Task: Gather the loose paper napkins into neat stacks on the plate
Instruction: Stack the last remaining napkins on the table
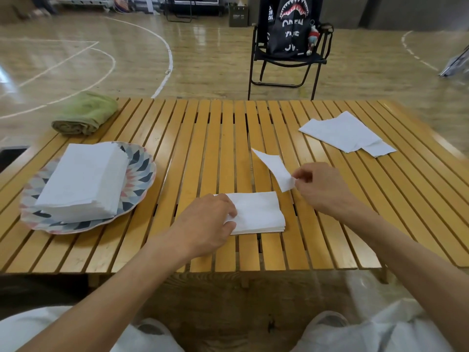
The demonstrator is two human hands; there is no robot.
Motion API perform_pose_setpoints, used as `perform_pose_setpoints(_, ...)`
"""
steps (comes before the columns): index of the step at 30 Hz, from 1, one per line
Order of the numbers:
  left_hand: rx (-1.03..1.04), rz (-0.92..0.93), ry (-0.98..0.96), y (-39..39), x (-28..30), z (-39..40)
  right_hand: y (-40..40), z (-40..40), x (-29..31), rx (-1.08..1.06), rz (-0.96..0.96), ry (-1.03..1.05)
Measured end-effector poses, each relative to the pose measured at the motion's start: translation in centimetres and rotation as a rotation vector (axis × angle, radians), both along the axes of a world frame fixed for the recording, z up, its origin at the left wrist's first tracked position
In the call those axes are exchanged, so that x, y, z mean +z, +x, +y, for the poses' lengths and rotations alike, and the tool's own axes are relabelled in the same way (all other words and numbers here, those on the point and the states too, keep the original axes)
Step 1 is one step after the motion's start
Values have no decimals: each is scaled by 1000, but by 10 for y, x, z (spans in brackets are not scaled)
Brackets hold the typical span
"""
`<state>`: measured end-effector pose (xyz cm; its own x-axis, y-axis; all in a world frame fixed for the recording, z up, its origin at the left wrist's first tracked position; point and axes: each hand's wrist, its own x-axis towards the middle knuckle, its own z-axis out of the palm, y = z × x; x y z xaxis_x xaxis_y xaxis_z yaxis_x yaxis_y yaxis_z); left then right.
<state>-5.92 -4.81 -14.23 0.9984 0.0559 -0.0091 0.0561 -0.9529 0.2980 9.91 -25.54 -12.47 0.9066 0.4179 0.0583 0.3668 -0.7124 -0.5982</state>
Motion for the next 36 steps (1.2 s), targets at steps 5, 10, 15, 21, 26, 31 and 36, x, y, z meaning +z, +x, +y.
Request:
perform_pose_setpoints(5,250,-254,-256,10,14,10,-16,1,33,247,435,417)
perform_pose_setpoints(10,270,-248,-843,11,42,23,-20,-1,34,453,696,447)
perform_pose_setpoints(15,255,-242,-973,7,46,18,-17,-1,36,448,743,493)
perform_pose_setpoints(21,389,-269,-922,8,41,17,-17,-6,37,490,744,430)
perform_pose_setpoints(26,396,-232,-894,7,40,18,-20,0,27,303,540,331)
perform_pose_setpoints(31,438,-148,-711,7,35,23,-20,1,23,146,489,213)
perform_pose_setpoints(36,421,34,-460,5,25,27,-27,8,11,88,381,84)
